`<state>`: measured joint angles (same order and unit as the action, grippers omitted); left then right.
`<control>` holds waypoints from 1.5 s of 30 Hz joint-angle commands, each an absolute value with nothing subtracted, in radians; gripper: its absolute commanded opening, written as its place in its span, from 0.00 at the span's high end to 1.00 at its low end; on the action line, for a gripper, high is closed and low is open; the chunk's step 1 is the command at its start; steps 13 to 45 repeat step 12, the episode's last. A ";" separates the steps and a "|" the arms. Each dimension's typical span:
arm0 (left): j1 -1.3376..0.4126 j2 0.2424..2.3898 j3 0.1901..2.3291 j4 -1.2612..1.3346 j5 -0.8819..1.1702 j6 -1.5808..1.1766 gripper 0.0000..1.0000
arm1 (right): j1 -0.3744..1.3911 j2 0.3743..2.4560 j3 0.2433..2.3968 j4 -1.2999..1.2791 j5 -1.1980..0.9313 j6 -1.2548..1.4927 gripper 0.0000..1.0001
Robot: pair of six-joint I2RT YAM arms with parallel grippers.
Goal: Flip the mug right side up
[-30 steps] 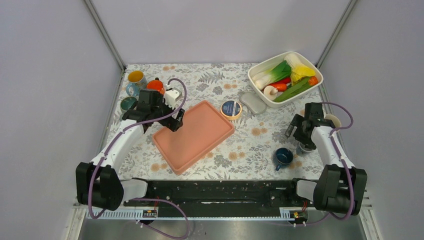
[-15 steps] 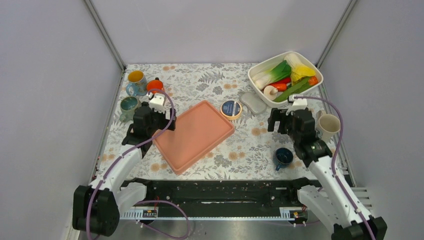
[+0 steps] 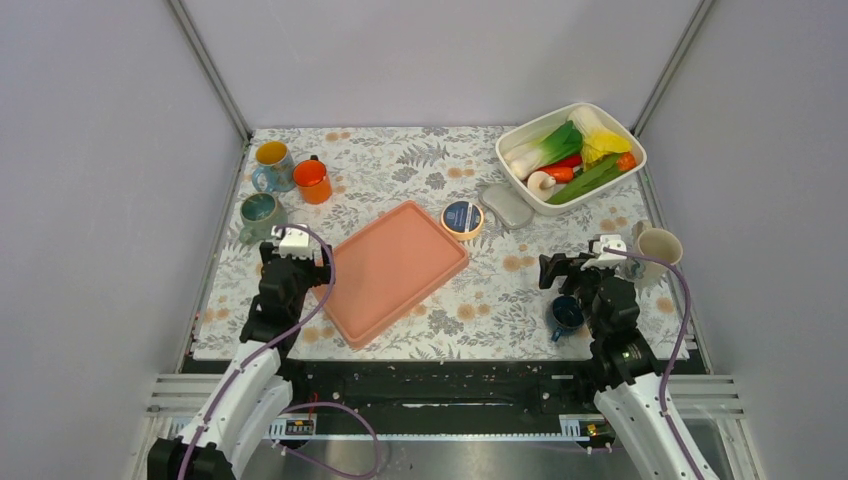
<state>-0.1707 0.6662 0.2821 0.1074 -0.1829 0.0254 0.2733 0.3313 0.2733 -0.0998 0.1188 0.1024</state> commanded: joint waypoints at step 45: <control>-0.166 0.542 0.185 0.141 -0.213 0.085 0.01 | 0.279 0.335 0.280 -0.065 0.096 0.139 0.01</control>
